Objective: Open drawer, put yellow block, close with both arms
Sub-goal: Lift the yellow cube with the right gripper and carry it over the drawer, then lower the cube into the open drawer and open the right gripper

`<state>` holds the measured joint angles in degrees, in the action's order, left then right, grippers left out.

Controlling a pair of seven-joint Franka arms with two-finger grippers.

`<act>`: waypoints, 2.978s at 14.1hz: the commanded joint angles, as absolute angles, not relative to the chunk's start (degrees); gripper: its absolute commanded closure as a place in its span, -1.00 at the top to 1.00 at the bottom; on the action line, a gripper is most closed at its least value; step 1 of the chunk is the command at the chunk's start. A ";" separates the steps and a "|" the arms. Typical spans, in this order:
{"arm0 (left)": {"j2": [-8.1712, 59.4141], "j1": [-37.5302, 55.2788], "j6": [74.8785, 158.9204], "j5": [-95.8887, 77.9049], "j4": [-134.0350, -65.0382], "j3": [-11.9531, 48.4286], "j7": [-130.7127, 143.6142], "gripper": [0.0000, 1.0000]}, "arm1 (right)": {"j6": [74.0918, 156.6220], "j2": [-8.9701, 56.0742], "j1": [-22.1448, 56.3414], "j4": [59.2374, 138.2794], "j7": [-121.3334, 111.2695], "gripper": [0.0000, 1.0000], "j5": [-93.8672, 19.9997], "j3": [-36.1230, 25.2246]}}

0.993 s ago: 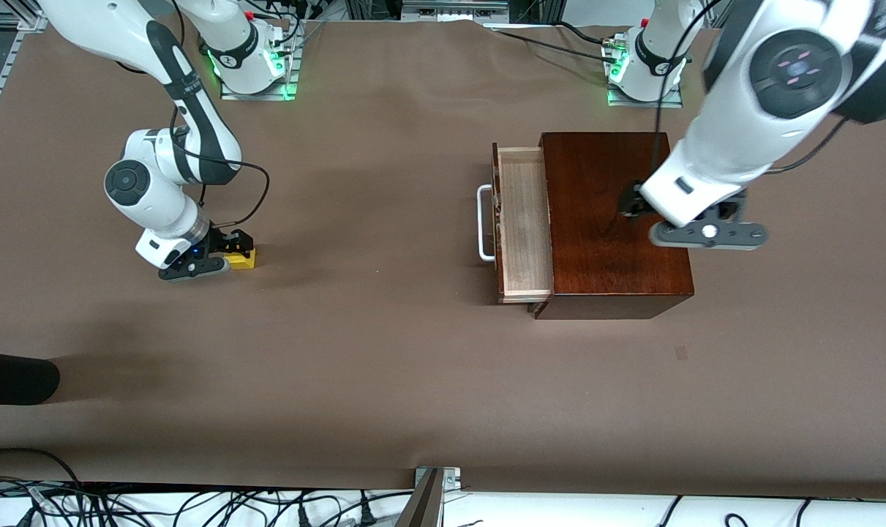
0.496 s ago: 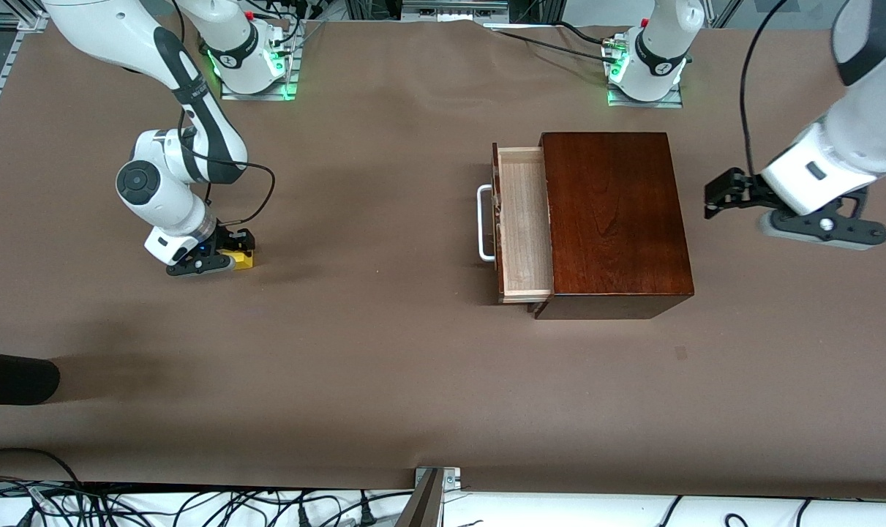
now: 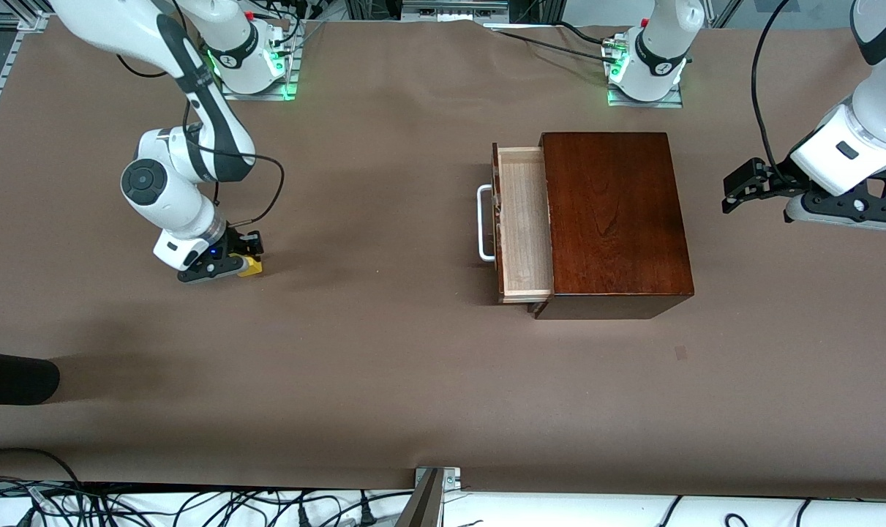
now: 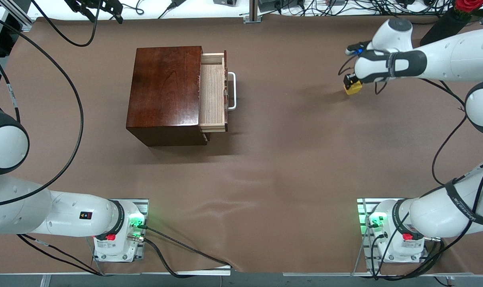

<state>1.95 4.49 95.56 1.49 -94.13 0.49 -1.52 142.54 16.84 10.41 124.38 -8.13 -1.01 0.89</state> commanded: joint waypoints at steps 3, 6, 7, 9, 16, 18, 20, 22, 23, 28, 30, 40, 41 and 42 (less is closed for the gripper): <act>1.50 4.57 94.31 0.97 -93.78 0.09 -1.58 1.00 | 119.94 14.06 10.81 106.75 -9.41 -1.00 -1.14 11.32; 1.58 3.78 93.96 0.88 -93.78 0.09 -0.53 1.00 | 111.46 16.43 17.38 94.87 -9.49 -1.00 -1.05 11.95; 1.67 3.08 93.61 0.88 -93.78 0.09 -0.27 1.00 | 110.31 17.04 19.75 92.40 -9.84 -1.00 -1.05 11.95; 1.58 2.90 92.73 0.79 -93.78 0.26 -0.18 1.00 | 109.78 17.66 25.46 89.40 -10.02 -1.00 -0.01 12.04; 1.67 2.90 92.55 0.79 -93.60 0.70 -0.53 1.00 | 109.16 32.14 45.77 69.29 -13.08 -1.00 11.49 12.04; 1.58 2.99 92.55 0.79 -93.60 0.79 -0.18 1.00 | 109.25 35.40 48.33 65.84 -15.89 -1.00 12.48 11.95; 1.58 3.08 92.55 0.79 -93.52 0.79 -0.17 1.00 | 110.30 37.87 49.39 64.52 -18.97 -1.00 12.92 11.95; 1.58 3.08 92.55 0.79 -93.60 0.79 -0.18 1.00 | 110.83 40.24 50.36 62.33 -21.17 -1.00 13.35 11.95; 1.58 3.08 92.55 0.88 -93.60 0.79 -0.35 1.00 | 110.74 41.04 50.80 61.18 -22.23 -1.00 13.88 11.95; 1.58 2.99 92.55 0.88 -93.60 0.79 -0.53 1.00 | 116.01 44.20 51.77 60.82 -25.40 -1.00 14.06 11.87; 1.67 2.99 92.55 0.88 -93.52 0.79 -0.53 1.00 | 116.54 45.26 51.77 60.82 -27.06 -1.00 14.76 11.87; 1.67 2.99 92.55 0.88 -93.52 0.79 -0.26 1.00 | 116.45 48.34 52.21 60.91 -26.98 -1.00 14.85 11.78; 1.67 2.99 92.55 0.88 -93.52 0.79 -0.44 1.00 | 116.54 48.60 52.21 60.91 -26.90 -1.00 14.85 11.78; 1.67 2.99 92.55 0.88 -93.52 0.79 -0.53 1.00 | 116.80 49.21 52.12 60.82 -26.81 -1.00 14.94 11.69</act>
